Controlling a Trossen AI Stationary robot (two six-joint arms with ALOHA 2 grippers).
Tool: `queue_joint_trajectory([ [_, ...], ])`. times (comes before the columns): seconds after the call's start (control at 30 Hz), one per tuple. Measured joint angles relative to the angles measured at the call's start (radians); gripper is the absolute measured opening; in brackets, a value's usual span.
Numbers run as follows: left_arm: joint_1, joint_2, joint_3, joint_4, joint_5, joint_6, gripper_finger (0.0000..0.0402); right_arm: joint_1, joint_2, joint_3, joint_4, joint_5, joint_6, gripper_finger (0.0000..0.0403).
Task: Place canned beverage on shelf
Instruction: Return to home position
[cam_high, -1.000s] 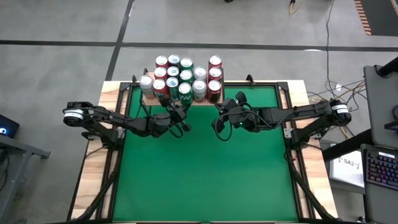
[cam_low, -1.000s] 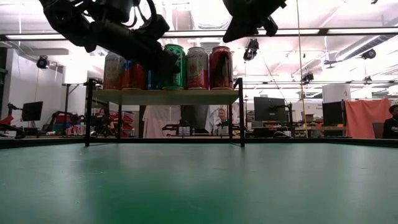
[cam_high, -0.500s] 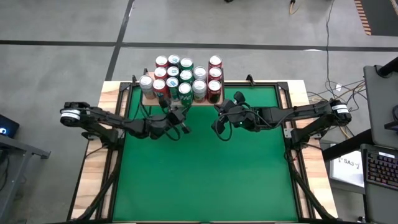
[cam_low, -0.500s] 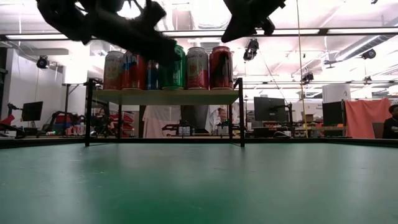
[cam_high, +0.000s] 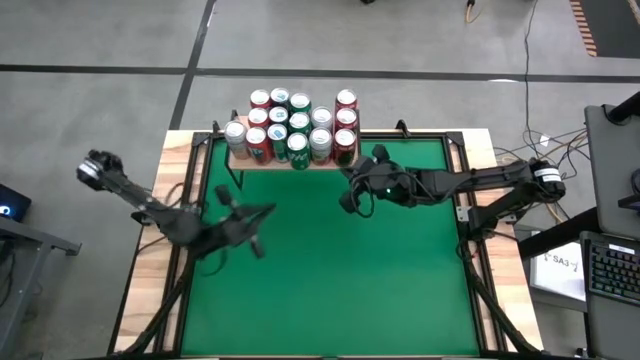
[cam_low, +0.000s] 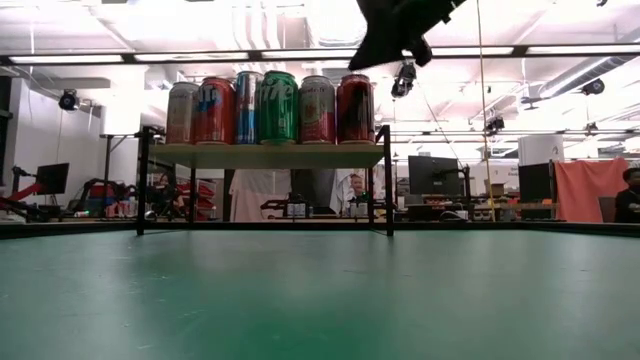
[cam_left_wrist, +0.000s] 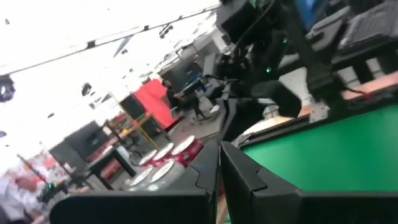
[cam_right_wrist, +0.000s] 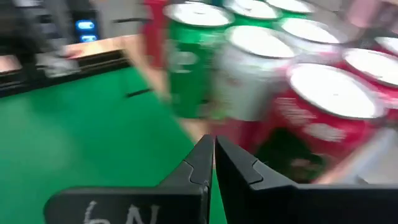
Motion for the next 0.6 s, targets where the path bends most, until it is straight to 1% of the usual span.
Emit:
queue_joint_trajectory([
  [0.07, -0.112, -0.059, 0.000, -0.040, -0.065, 0.042, 0.0000, 0.033, -0.003, 0.000, 0.007, -0.023, -0.018, 0.0009],
  [0.13, -0.225, -0.132, 0.000, -0.128, -0.070, 0.034, 0.0000, 0.068, -0.007, 0.000, 0.007, -0.024, -0.046, 0.0009],
  [0.2, -0.330, -0.204, 0.000, -0.247, -0.050, -0.030, 0.0000, 0.099, -0.024, -0.012, 0.005, -0.026, -0.066, 0.0009],
  [0.3, -0.440, -0.302, -0.002, -0.416, -0.043, -0.206, 0.0000, 0.136, -0.075, -0.051, 0.011, -0.024, -0.071, 0.0009],
  [0.37, -0.465, -0.350, -0.014, -0.489, -0.041, -0.313, 0.0000, 0.153, -0.123, -0.097, 0.029, -0.024, -0.074, 0.0009],
  [0.4, -0.465, -0.367, -0.026, -0.512, -0.041, -0.343, 0.0000, 0.159, -0.148, -0.127, 0.059, -0.028, -0.084, 0.0009],
  [0.47, -0.457, -0.400, -0.064, -0.525, -0.040, -0.356, 0.0000, 0.162, -0.202, -0.198, 0.130, -0.061, -0.114, 0.0009],
  [0.53, -0.440, -0.439, -0.112, -0.526, -0.019, -0.335, 0.0000, 0.156, -0.255, -0.270, 0.216, -0.168, -0.138, 0.0009],
  [0.6, -0.413, -0.486, -0.158, -0.504, 0.030, -0.319, 0.0000, 0.140, -0.302, -0.348, 0.323, -0.272, -0.149, 0.0009],
])
